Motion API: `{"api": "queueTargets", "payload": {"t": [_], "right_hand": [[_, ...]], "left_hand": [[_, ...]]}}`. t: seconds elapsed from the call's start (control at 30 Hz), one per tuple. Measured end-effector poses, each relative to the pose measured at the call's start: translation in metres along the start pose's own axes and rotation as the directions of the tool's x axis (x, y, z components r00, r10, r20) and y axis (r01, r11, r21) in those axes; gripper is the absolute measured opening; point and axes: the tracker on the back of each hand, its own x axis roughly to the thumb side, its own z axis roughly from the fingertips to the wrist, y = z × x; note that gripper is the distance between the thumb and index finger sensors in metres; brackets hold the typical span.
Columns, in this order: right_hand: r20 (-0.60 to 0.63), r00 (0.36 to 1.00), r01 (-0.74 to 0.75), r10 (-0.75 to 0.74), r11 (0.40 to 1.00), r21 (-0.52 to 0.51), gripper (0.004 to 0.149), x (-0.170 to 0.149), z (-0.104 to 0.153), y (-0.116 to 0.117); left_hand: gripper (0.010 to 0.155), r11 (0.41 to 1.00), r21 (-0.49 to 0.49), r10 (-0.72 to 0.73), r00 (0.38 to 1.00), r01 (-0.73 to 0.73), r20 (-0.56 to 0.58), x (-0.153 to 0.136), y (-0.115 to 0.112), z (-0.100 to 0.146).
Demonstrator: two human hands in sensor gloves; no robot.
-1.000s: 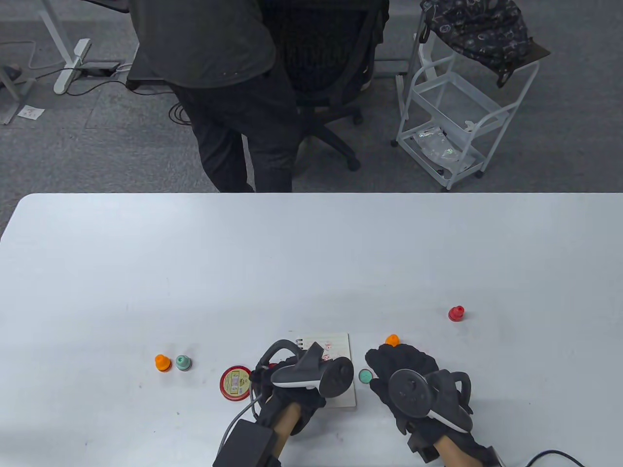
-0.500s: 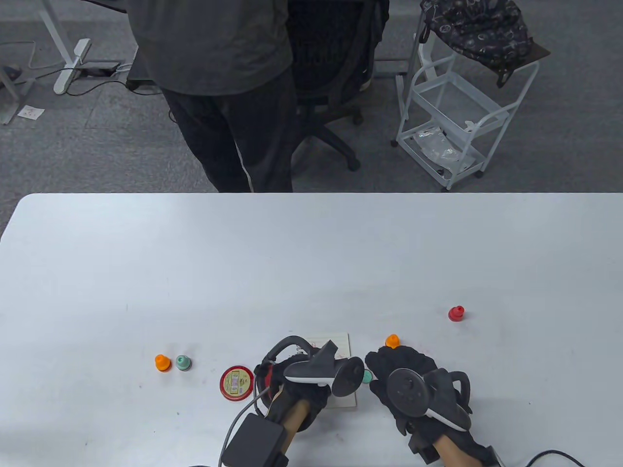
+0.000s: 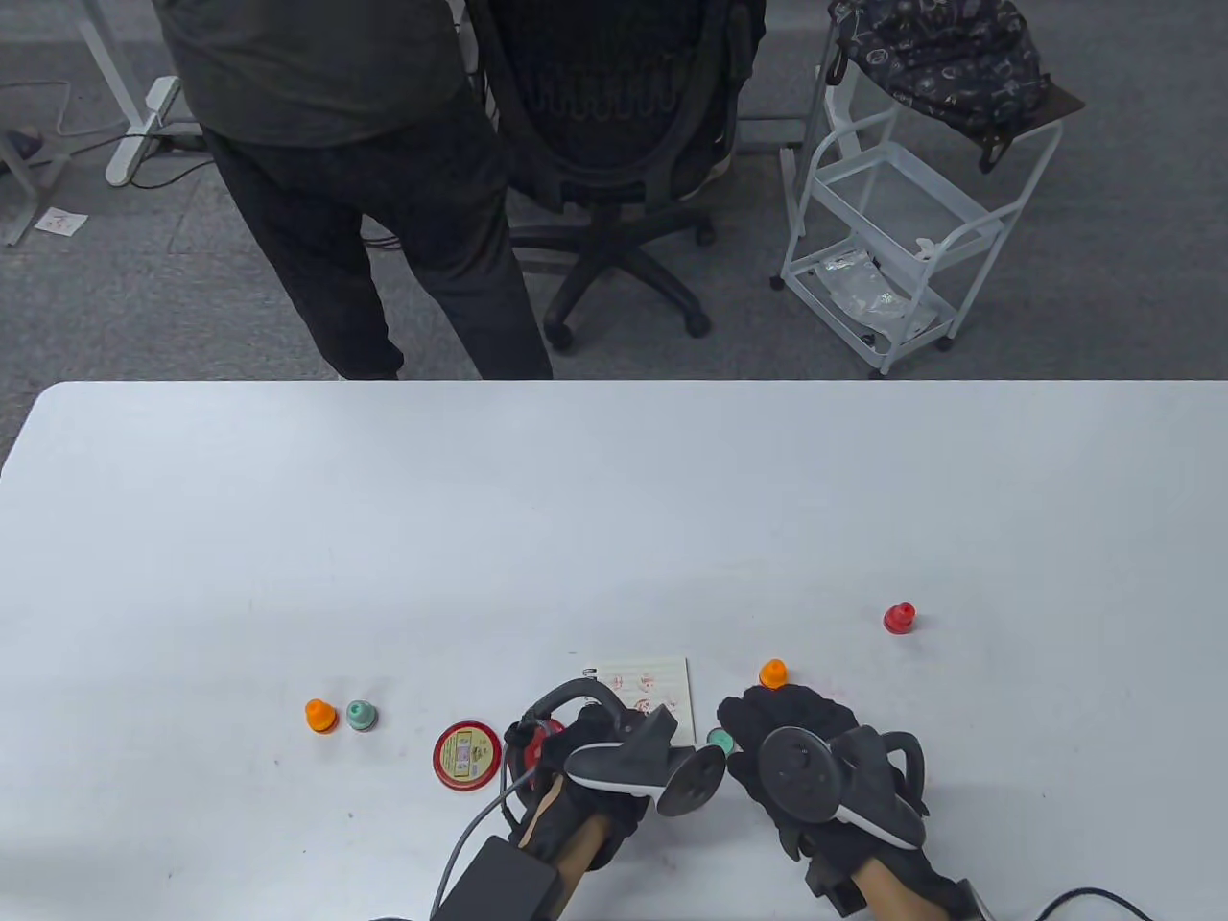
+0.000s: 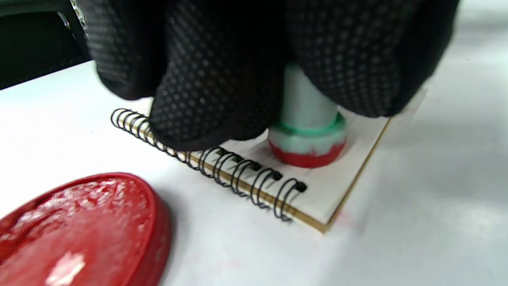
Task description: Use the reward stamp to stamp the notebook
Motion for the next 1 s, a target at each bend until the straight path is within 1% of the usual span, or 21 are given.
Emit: {"api": "queueTargets", "payload": {"t": [0.13,0.2,0.23,0.3,0.37,0.4,0.47,0.6,0.67,0.77,0.8,0.83,0.9,0.93,1.0], "right_hand": [[0.0,1.0,0.0,0.0,1.0,0.0,0.057,0.0,0.0,0.0],[0.004,1.0,0.001,-0.001,1.0,0.008,0.057,0.0,0.0,0.0],[0.005,1.0,0.003,-0.003,1.0,0.008,0.057,0.0,0.0,0.0],[0.006,1.0,0.005,-0.005,1.0,0.007,0.056,0.001,0.0,0.0],[0.003,1.0,0.008,-0.009,1.0,0.005,0.057,0.0,0.0,-0.001],[0.0,1.0,0.01,-0.01,1.0,0.006,0.056,0.0,0.0,-0.001],[-0.006,1.0,0.016,-0.016,1.0,0.006,0.057,-0.001,0.0,-0.001],[-0.01,1.0,0.018,-0.018,1.0,0.015,0.057,-0.001,-0.002,0.001],[-0.013,1.0,0.018,-0.018,1.0,0.021,0.057,-0.001,-0.003,0.002],[-0.016,1.0,0.018,-0.017,0.999,0.027,0.057,-0.001,-0.003,0.004],[-0.017,1.0,0.017,-0.016,0.999,0.028,0.057,-0.001,-0.003,0.004],[-0.024,1.0,0.017,-0.016,0.999,0.029,0.058,-0.001,-0.003,0.005],[-0.033,0.999,0.022,-0.021,0.999,0.035,0.058,-0.002,-0.004,0.007],[-0.04,0.999,0.026,-0.024,0.999,0.042,0.058,-0.003,-0.005,0.008],[-0.052,0.998,0.031,-0.028,0.998,0.051,0.059,-0.004,-0.007,0.011]], "left_hand": [[0.046,0.999,0.051,0.009,1.0,-0.009,0.001,0.0,-0.004,0.007],[0.046,0.995,0.097,0.024,1.0,-0.025,0.016,-0.001,-0.007,0.012],[0.047,0.992,0.119,0.04,0.999,-0.043,0.028,-0.003,-0.008,0.015],[0.048,0.985,0.156,0.08,0.997,-0.081,0.01,-0.01,-0.011,0.022],[0.049,0.964,0.214,0.158,0.987,-0.155,0.002,-0.019,-0.014,0.03],[0.049,0.956,0.24,0.176,0.984,-0.17,-0.002,-0.022,-0.013,0.034],[0.049,0.943,0.288,0.179,0.984,-0.167,-0.018,-0.028,-0.01,0.044],[0.049,0.935,0.336,0.14,0.989,-0.114,-0.055,-0.035,-0.002,0.069],[0.049,0.92,0.375,0.15,0.986,-0.112,-0.071,-0.04,0.0,0.081],[0.049,0.864,0.48,0.22,0.971,-0.151,-0.091,-0.05,-0.004,0.096],[0.049,0.826,0.534,0.27,0.959,-0.183,-0.09,-0.054,-0.008,0.102],[0.049,0.773,0.588,0.342,0.937,-0.237,-0.073,-0.058,-0.014,0.106],[0.05,0.709,0.624,0.438,0.899,-0.33,-0.022,-0.065,-0.019,0.111],[0.05,0.699,0.628,0.451,0.893,-0.342,-0.016,-0.067,-0.019,0.114],[0.05,0.663,0.683,0.444,0.896,-0.308,-0.027,-0.072,-0.017,0.124]]}}
